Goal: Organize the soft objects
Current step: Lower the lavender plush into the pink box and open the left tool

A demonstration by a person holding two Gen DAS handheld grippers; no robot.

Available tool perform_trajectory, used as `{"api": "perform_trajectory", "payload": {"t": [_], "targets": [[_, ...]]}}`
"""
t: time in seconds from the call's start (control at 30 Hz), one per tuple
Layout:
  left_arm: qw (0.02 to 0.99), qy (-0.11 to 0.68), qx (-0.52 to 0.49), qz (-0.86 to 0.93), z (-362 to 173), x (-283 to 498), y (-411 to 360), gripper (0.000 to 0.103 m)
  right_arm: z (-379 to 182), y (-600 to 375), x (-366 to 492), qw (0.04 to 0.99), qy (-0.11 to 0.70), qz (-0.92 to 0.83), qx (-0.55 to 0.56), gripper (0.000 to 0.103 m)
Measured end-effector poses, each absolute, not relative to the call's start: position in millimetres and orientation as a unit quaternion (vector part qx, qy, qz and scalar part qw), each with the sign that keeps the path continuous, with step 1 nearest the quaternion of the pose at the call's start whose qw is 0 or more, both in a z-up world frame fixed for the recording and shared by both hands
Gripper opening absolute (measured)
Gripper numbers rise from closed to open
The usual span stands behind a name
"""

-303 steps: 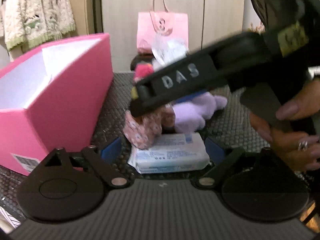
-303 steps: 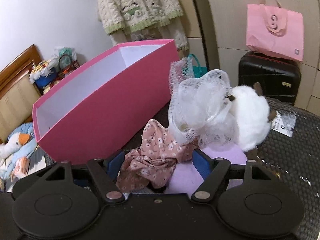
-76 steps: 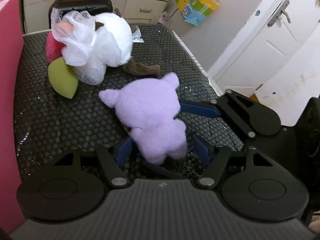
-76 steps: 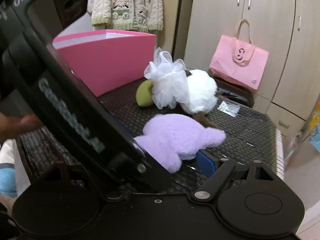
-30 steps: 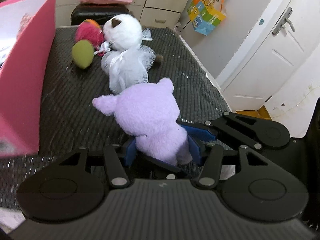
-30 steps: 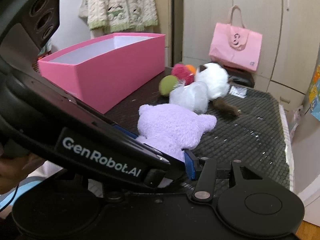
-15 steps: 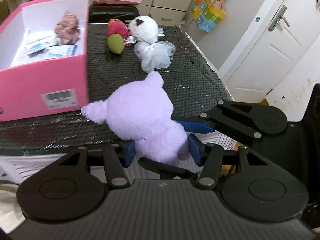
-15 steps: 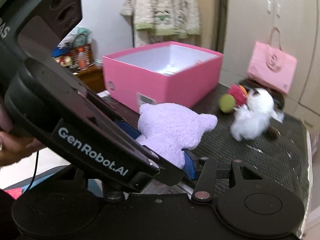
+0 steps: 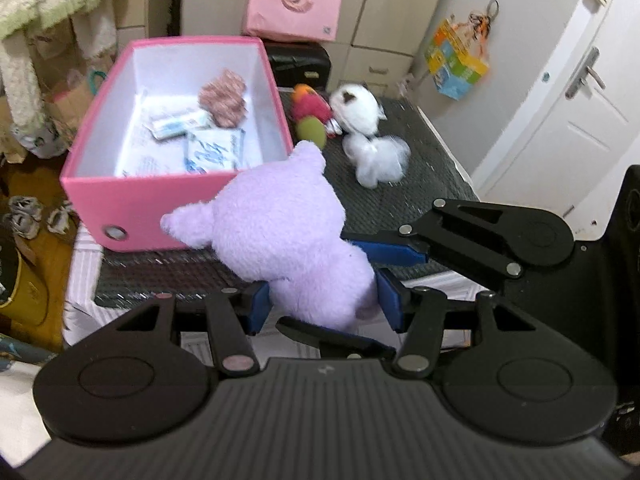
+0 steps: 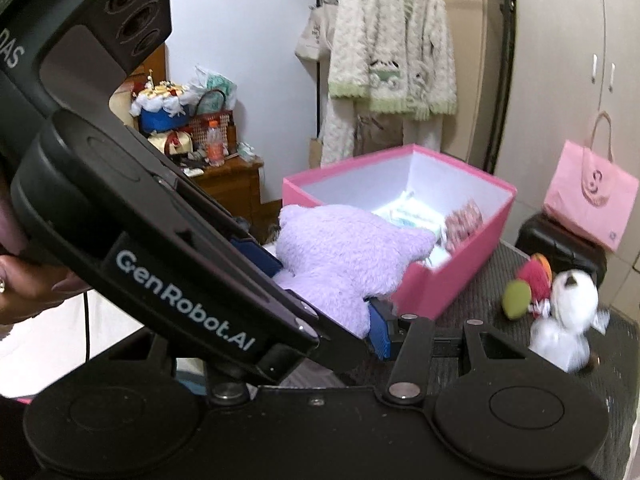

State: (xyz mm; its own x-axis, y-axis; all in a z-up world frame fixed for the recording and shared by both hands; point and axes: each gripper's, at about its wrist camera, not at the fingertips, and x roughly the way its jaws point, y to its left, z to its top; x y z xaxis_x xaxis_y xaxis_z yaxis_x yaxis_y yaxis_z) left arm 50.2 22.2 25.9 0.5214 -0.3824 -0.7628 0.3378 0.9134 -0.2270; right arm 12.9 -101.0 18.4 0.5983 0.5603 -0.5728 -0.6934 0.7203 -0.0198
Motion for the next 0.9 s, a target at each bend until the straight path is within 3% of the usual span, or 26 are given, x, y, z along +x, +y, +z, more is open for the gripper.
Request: {"api": "perform_trajectory", "payload": {"t": [0.47,0.9], "targets": [[0.892,0.404,-0.039,-0.199,47.7,123.9,56.6,0.053,39.0,-70.2,92.4,0.892,0.245,0.352,-0.139,0.057],[0.89,0.413,-0.108,-0.162,28.3,244.1,79.2,0.054,26.7,-59.6,225.3,0.883,0.289,0.357,-0.094,0.057]]}}
